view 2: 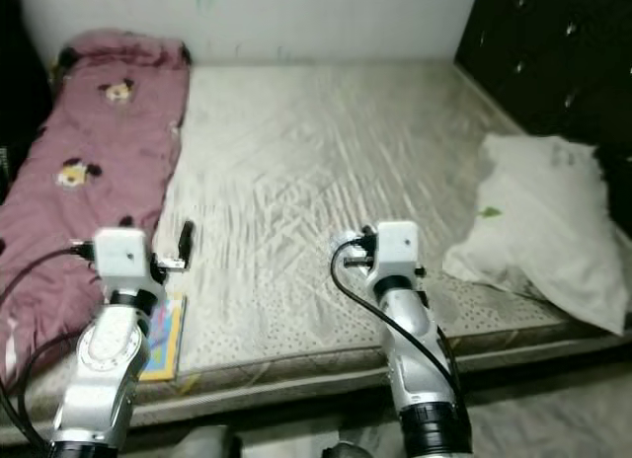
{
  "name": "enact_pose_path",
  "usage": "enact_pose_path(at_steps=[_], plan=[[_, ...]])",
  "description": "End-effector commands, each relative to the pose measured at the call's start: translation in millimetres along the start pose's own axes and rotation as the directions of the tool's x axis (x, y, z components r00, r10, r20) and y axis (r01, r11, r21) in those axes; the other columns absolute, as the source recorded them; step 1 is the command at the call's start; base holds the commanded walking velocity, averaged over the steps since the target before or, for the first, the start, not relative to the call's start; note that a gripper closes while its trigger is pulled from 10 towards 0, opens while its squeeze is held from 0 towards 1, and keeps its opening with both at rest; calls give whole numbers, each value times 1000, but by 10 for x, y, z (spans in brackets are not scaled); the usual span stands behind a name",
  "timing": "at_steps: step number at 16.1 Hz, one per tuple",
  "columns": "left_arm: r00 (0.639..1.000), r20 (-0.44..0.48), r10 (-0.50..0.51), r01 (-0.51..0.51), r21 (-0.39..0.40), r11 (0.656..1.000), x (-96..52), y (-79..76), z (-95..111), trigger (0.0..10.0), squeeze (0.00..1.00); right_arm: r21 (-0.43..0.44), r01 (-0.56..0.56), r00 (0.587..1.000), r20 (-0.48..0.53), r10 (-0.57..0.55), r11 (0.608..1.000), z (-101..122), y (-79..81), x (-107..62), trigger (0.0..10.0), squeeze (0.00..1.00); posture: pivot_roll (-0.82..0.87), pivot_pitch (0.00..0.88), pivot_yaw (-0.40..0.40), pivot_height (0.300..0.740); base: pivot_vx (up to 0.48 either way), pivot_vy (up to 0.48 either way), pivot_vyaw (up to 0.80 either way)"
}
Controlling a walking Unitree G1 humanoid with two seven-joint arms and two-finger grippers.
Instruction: Clean up the room
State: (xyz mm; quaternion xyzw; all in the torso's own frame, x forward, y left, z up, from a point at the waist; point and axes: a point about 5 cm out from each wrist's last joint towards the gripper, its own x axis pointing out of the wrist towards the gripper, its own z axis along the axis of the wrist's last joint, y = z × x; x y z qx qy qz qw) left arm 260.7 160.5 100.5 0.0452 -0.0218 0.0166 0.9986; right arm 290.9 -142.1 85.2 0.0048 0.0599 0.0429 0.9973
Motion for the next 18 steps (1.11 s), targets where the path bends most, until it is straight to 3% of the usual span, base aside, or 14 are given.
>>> enact_pose_path(at_steps=[1, 4, 9, 18], plan=[[1000, 4, 29, -29, 18, 999, 5, 80, 9, 10000, 0, 2, -28, 999, 26, 28, 1000, 65, 74, 24, 10000, 0, 98, 0, -39, 740, 0, 330, 0], [999, 1, 35, -35, 27, 999, 8, 83, 10, 10000, 0, -3, -45, 998, 40, 45, 999, 79, 90, 22, 10000, 0, 99, 0, -39, 740, 0, 0, 0], [1000, -9, 25, -25, 2, 1000, 33, 56, 5, 10000, 0, -9, -51, 998, 41, 51, 999, 81, 110, 35, 10000, 0, 95, 0, -36, 740, 0, 480, 701], [999, -15, 36, -36, 3, 999, 65, 65, 5, 10000, 0, 28, -79, 994, 74, 77, 996, 143, 202, 86, 10000, 0, 101, 0, -31, 740, 0, 480, 0]])
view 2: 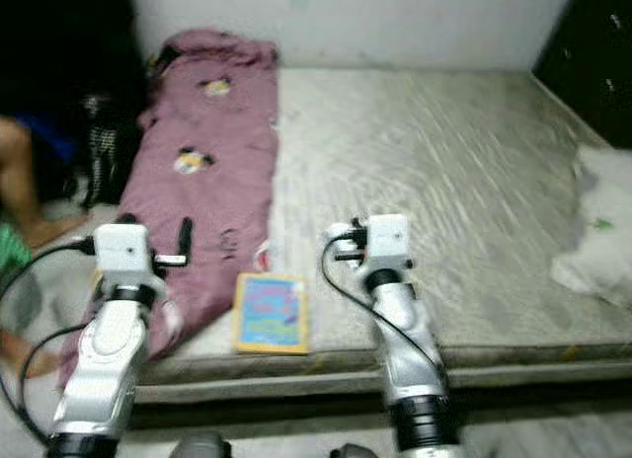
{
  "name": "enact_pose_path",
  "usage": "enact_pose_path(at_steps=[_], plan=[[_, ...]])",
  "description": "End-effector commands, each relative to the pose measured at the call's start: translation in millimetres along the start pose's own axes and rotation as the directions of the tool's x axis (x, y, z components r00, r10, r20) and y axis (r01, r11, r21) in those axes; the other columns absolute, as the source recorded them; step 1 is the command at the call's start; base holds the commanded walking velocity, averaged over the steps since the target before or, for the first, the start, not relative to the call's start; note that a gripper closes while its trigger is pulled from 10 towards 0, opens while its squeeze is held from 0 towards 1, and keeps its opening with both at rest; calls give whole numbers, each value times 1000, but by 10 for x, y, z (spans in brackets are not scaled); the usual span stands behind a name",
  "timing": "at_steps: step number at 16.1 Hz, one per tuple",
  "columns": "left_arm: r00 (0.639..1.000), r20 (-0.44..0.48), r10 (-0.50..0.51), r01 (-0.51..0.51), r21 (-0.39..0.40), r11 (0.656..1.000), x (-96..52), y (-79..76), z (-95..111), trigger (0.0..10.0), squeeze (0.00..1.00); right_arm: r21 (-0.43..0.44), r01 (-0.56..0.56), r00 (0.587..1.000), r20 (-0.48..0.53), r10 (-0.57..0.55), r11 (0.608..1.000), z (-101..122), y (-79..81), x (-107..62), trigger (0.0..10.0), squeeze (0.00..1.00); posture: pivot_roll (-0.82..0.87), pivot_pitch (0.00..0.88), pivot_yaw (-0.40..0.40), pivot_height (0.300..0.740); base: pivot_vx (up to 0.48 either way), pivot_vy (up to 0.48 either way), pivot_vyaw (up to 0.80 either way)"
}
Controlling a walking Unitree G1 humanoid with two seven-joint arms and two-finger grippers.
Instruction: Clean up the room
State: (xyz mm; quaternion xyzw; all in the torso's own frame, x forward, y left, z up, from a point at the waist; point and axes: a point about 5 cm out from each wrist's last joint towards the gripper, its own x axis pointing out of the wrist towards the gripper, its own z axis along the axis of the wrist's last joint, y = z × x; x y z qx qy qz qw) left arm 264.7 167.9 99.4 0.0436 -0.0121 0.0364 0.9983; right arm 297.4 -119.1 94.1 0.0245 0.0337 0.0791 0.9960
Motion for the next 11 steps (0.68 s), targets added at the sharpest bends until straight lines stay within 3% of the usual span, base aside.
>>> enact_pose_path(at_steps=[1, 11], plan=[[1000, 5, -2, 2, 3, 1000, 26, -8, 24, 10000, 0, 0, -5, 1000, 23, 5, 1000, 57, -16, 21, 10000, 0, 101, 0, -32, 740, 0, 480, 0], [1000, 1, 15, -15, -10, 1000, 49, -13, 20, 10000, 0, -12, -33, 999, 39, 34, 999, 86, 11, 50, 10000, 0, 101, 0, -40, 740, 0, 480, 0]])
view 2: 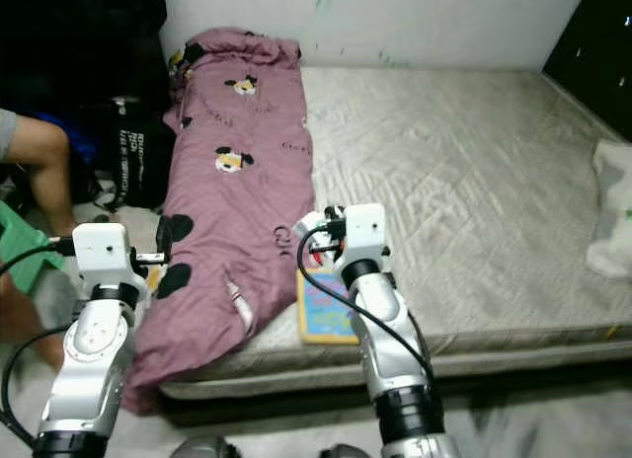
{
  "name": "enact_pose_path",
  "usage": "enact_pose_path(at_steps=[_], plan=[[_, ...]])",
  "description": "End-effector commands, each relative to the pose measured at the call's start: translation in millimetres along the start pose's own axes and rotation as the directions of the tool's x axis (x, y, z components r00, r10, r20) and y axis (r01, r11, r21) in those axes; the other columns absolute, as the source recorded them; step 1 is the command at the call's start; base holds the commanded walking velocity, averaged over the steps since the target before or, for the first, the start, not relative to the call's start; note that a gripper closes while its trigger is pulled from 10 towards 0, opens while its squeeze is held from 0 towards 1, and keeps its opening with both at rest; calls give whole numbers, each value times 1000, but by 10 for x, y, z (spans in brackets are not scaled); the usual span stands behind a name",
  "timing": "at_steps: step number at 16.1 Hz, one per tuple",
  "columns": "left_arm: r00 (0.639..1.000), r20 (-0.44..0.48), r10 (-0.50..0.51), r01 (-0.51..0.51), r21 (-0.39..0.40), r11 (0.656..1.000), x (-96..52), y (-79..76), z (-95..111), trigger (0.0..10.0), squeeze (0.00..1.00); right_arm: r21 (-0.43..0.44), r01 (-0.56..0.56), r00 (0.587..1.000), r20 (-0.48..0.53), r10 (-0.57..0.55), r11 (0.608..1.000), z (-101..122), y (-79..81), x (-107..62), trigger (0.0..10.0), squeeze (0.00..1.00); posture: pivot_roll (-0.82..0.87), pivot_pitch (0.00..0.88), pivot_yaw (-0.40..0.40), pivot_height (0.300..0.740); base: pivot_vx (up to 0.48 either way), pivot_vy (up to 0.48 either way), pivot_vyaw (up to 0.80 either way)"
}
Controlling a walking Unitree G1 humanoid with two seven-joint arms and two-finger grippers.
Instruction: Clean up the room
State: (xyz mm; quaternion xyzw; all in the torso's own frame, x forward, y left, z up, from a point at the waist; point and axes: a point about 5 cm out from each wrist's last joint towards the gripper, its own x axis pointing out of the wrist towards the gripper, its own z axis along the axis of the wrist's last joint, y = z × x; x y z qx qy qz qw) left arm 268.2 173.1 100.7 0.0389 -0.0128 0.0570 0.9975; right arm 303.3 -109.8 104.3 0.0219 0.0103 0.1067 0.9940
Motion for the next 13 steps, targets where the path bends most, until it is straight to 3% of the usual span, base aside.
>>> enact_pose_path(at_steps=[1, 7, 9, 13], plan=[[1000, 0, -25, 25, -1, 1000, 10, -62, 11, 10000, 0, -2, 20, 1000, -5, -20, 1000, -13, -72, -16, 10000, 0, 100, 0, -40, 740, 0, 480, 0], [1000, 18, -23, 23, 8, 1000, 16, -61, 28, 10000, 0, -17, -1, 1000, 4, 1, 1000, -2, -24, 4, 10000, 0, 105, 0, -38, 740, 0, 476, 0], [999, 44, -31, 30, 21, 999, 4, -80, 58, 10000, 0, -20, -7, 1000, 7, 7, 1000, 3, -14, 2, 10000, 0, 105, 0, -37, 740, 0, 0, 0], [999, 44, -30, 29, 13, 999, -4, -76, 59, 10000, 0, -34, -27, 1000, 14, 27, 999, 10, 14, -5, 10000, 0, 104, 0, -39, 740, 0, 0, 800]])
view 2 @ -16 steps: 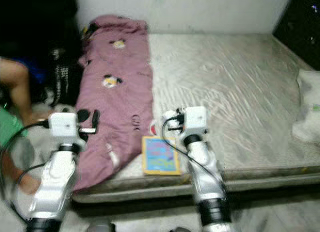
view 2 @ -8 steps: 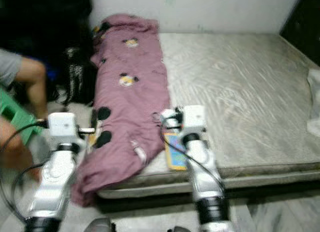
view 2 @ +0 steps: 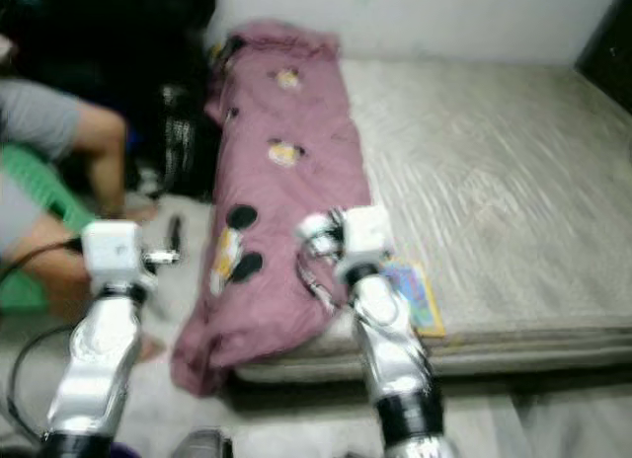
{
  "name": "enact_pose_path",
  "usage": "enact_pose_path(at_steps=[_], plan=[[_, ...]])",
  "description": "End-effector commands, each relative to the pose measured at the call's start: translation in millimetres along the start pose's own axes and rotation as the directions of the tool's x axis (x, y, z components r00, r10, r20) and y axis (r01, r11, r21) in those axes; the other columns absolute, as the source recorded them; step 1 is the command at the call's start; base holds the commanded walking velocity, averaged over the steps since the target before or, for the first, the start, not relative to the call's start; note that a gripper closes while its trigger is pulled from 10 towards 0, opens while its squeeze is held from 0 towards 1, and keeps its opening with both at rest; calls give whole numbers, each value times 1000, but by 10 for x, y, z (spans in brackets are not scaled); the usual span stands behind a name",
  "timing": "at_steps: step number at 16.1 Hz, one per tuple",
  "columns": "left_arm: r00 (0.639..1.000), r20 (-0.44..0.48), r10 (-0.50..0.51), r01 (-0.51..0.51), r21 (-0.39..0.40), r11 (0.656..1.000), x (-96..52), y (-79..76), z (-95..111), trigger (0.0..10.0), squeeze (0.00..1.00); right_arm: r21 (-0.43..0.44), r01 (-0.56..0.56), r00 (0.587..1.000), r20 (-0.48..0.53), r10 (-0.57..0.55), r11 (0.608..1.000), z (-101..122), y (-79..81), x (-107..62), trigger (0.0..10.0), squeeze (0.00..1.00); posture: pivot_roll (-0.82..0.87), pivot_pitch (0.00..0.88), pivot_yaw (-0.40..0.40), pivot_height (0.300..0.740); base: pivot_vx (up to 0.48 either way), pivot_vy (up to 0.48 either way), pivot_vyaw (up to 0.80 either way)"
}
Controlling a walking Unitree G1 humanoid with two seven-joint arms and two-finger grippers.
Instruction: Clean up the room
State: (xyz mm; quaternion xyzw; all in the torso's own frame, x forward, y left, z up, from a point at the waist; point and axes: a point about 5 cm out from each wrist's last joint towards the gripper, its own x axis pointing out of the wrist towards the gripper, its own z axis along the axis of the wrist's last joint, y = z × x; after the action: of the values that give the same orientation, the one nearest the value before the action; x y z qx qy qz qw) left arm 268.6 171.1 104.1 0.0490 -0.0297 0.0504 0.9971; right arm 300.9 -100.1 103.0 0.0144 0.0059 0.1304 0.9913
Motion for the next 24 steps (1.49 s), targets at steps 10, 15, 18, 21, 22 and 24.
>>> enact_pose_path(at_steps=[10, 15, 18, 21, 22, 24], plan=[[998, 42, -42, 40, 37, 999, -35, -85, 71, 10000, 0, -31, -6, 1000, 24, 7, 1000, 78, -43, 31, 10000, 0, 105, 0, -39, 740, 0, 0, 800], [998, 61, -19, 18, 16, 1000, -33, -34, 95, 10000, 0, -31, 3, 999, 38, -2, 1000, 102, -54, 61, 10000, 0, 106, 0, -38, 740, 0, 0, 800], [999, 43, 3, -4, 9, 1000, -29, 14, 67, 10000, 0, -33, 7, 999, 37, -6, 999, 96, -59, 69, 10000, 0, 109, 0, -37, 740, 0, 0, 800], [999, 43, 9, -9, 16, 1000, -29, 24, 66, 10000, 0, -29, -4, 999, 34, 5, 1000, 86, -30, 86, 10000, 0, 133, 0, -49, 740, 0, 0, 800], [999, 44, 15, -16, 18, 1000, -39, 33, 72, 10000, 0, -26, -11, 999, 32, 12, 1000, 80, -13, 94, 10000, 0, 146, 0, -58, 740, 0, 0, 706], [998, 41, 54, -55, 23, 998, -92, 106, 65, 10000, 0, -16, -41, 999, 27, 41, 999, 70, 63, 139, 10000, 0, 168, 0, -76, 740, 0, 0, 0]])
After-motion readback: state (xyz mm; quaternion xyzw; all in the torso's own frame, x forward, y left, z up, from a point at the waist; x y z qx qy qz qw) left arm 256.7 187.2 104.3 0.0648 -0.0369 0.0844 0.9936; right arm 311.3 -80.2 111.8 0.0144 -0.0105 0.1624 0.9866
